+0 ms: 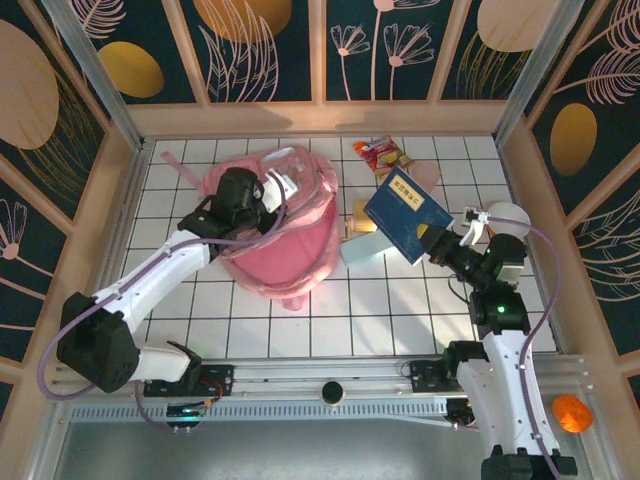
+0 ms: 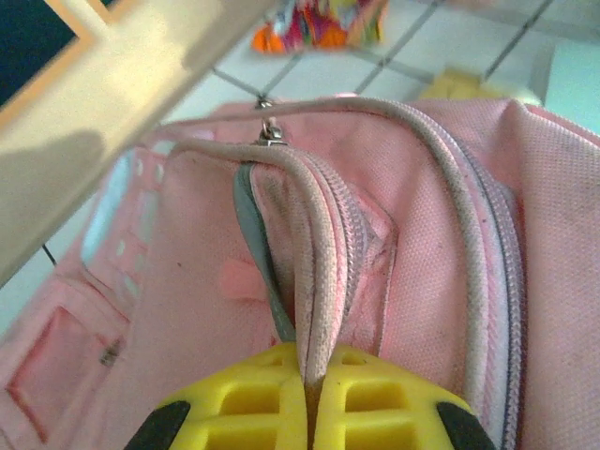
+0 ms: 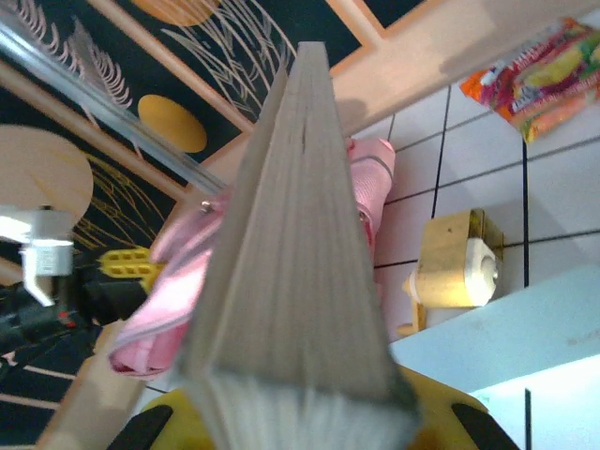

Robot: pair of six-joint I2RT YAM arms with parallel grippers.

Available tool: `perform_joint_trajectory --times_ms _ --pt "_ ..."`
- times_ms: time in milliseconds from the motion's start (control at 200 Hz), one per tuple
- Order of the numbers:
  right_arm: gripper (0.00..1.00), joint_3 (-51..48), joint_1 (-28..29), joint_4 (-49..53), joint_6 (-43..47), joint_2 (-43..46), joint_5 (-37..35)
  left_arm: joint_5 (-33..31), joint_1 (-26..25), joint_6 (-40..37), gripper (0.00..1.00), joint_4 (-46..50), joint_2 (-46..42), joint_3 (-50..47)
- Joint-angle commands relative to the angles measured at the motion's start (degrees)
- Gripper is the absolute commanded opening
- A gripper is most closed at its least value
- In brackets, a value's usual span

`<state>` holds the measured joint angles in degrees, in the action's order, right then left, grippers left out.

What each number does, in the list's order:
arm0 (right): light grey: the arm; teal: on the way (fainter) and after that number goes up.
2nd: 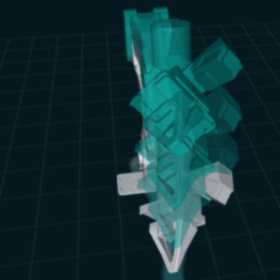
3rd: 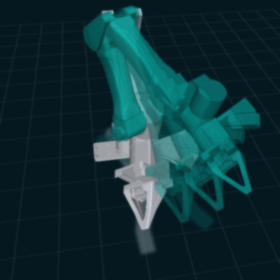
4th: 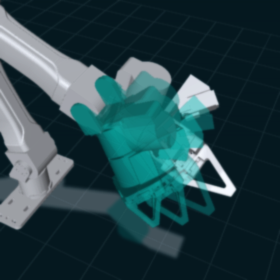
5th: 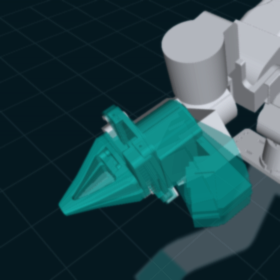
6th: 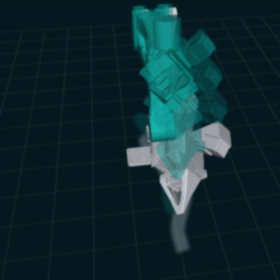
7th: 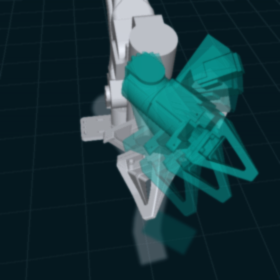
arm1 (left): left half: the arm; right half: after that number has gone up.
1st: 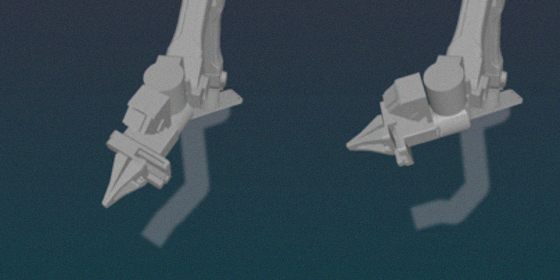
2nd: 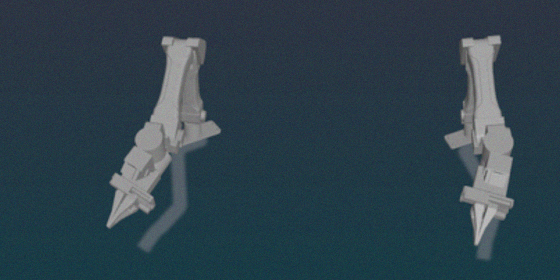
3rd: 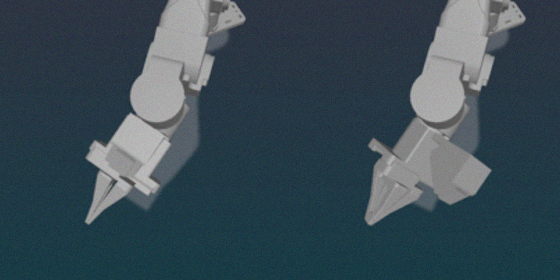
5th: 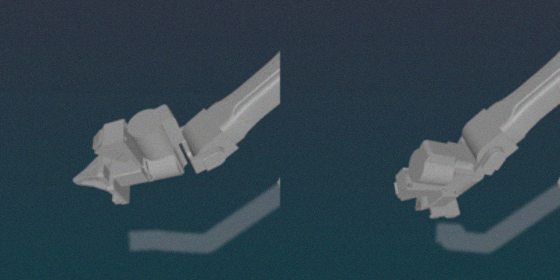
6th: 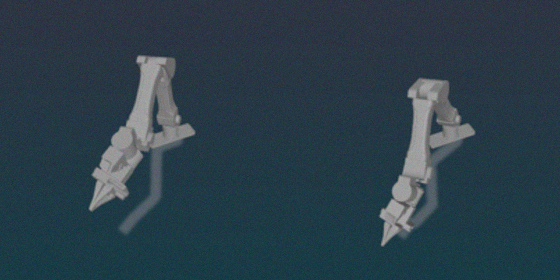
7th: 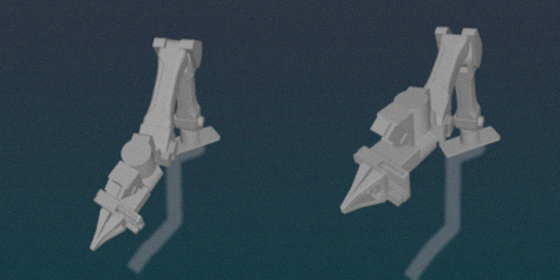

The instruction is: Pack the student bag

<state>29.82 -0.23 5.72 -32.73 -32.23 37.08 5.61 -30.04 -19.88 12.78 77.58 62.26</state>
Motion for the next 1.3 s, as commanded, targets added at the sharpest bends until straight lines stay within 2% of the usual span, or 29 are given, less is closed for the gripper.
perform_joint_trajectory --times_ms 0,145,300,425,575,846,906,1131,1196,1291 --pt "0.00 3.40 3.28 0.02 -13.53 -0.92 -1.16 5.03 -0.19 10.99 0.00 -1.16 -0.96 6.47" --pt "0.00 0.59 15.19 -5.19 -23.91 -0.64 -8.74 2.71 -0.19 17.40 0.00 0.76 2.11 12.34" --pt "0.00 -2.70 29.26 -11.46 -32.65 -3.46 -21.23 0.38 -0.21 22.02 0.00 2.65 5.83 16.88" --pt "0.00 -3.61 38.68 -19.11 -37.26 -10.31 -29.88 1.43 -0.19 25.03 0.00 3.42 7.87 19.27" --pt "0.00 -5.08 45.15 -34.61 -42.29 -21.97 -39.88 3.16 -0.16 27.16 0.00 3.14 8.46 19.82" --pt "0.00 -1.00 47.93 -54.32 -43.17 -42.71 -47.84 4.88 -0.19 28.64 0.00 1.65 8.10 19.30" --pt "0.00 0.30 48.31 -54.50 -44.16 -46.24 -50.26 5.57 -0.15 29.10 0.00 1.38 8.29 19.32" --pt "0.00 6.85 47.74 -59.17 -45.04 -58.56 -52.46 6.60 -0.19 29.97 0.00 0.01 8.12 18.89" --pt "0.00 9.56 47.06 -58.43 -45.93 -61.72 -52.33 6.87 -0.19 30.15 0.00 -0.29 8.19 18.78" --pt "0.05 14.31 46.20 -55.33 -46.61 -66.75 -51.26 7.25 -0.15 30.17 0.00 -0.29 8.46 18.69"
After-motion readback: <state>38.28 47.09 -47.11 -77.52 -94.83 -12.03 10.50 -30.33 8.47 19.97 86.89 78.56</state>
